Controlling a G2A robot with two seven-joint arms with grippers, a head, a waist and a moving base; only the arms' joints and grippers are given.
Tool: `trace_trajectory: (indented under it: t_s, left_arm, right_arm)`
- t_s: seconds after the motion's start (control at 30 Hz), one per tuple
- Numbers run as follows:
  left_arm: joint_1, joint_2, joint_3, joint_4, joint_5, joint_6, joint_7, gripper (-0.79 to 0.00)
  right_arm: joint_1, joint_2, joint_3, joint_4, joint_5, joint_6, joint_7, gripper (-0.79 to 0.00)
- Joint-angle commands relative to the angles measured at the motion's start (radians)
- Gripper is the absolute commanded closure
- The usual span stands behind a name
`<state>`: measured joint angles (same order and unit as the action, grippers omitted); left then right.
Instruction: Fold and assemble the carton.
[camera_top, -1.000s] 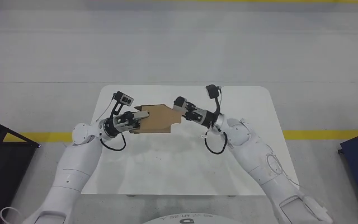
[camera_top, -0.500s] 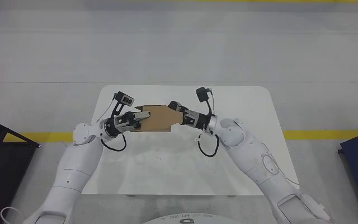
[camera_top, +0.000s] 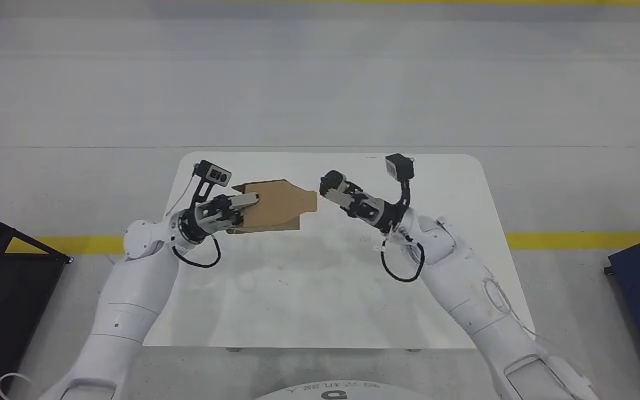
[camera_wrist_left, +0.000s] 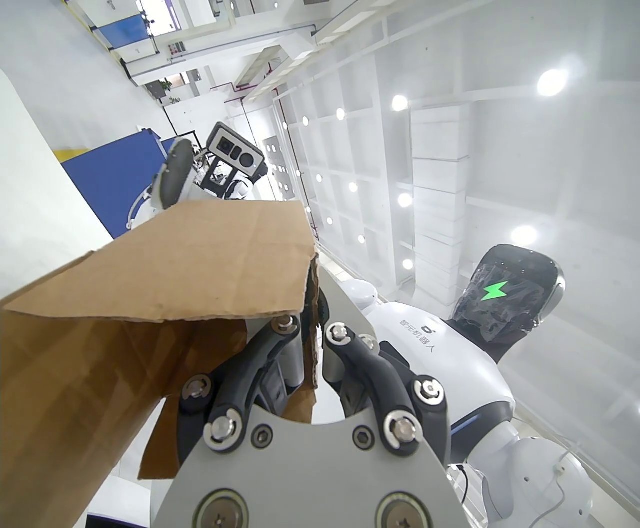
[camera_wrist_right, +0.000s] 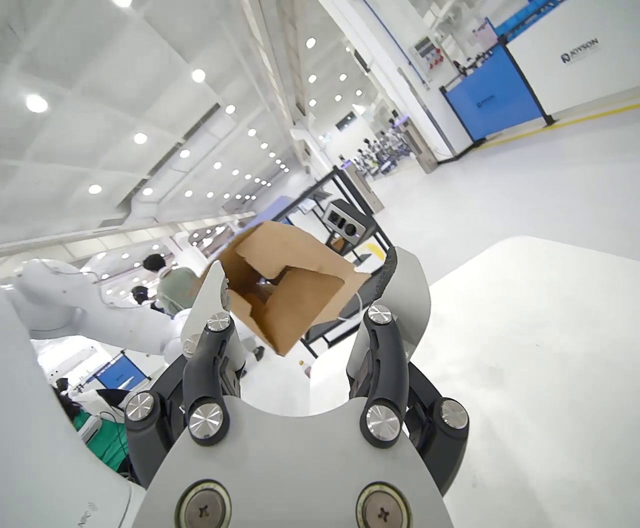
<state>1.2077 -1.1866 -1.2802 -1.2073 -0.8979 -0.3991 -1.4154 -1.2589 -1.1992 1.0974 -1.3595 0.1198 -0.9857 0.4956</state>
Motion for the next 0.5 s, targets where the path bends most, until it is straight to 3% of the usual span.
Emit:
trace_trajectory:
  t_s: [0.0,0.03,0.07,0.17,0.47]
  left_arm:
    - [0.001,0.000,-0.001,-0.001,0.001,0.001,0.001,0.000]
    - [0.002,0.000,-0.001,-0.002,0.000,0.000,0.002,0.000]
    - [0.002,0.000,-0.002,-0.002,0.001,0.001,0.003,0.000]
    - [0.002,-0.001,0.001,-0.002,0.001,0.002,0.005,0.000]
    - [-0.001,-0.004,0.013,0.005,0.006,-0.004,0.002,0.000]
  right_arm:
    - [-0.008,0.009,-0.020,-0.041,0.171,-0.027,0.099,-0.539]
    - [-0.010,0.016,-0.028,-0.055,0.243,-0.027,0.175,-0.480]
    - [-0.010,0.024,-0.037,-0.063,0.319,-0.027,0.263,-0.474]
    - [0.015,0.049,-0.067,-0.088,0.448,0.057,0.396,-0.591]
    - [0.073,0.084,-0.136,-0.092,0.562,0.130,0.469,-0.610]
